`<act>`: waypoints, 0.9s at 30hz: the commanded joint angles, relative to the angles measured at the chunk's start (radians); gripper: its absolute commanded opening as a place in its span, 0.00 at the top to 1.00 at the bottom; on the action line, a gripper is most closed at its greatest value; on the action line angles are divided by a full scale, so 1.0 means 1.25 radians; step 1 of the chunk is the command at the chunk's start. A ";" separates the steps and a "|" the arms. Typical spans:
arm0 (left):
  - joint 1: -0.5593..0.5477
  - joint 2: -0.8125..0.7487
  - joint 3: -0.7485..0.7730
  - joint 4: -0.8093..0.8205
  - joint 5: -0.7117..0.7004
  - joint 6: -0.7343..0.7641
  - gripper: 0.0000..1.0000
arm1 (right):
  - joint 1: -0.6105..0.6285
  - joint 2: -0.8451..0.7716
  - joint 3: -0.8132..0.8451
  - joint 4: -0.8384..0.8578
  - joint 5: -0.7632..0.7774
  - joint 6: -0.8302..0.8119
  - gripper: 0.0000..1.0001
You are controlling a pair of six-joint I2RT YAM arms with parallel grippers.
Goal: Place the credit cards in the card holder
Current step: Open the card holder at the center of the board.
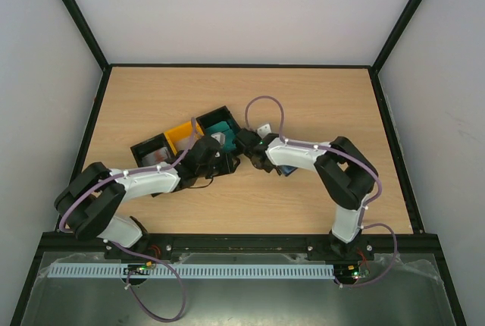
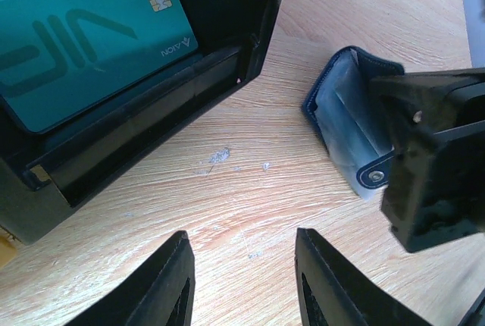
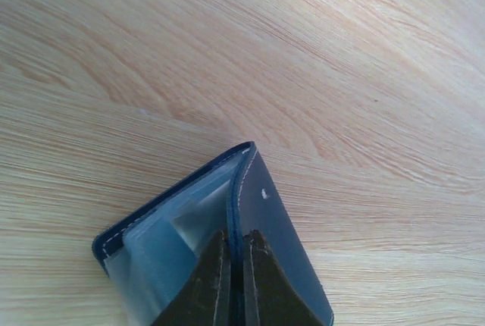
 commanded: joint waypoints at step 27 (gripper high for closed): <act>-0.017 0.043 -0.059 0.199 0.130 -0.079 0.52 | -0.229 -0.175 -0.156 0.218 -0.961 0.231 0.98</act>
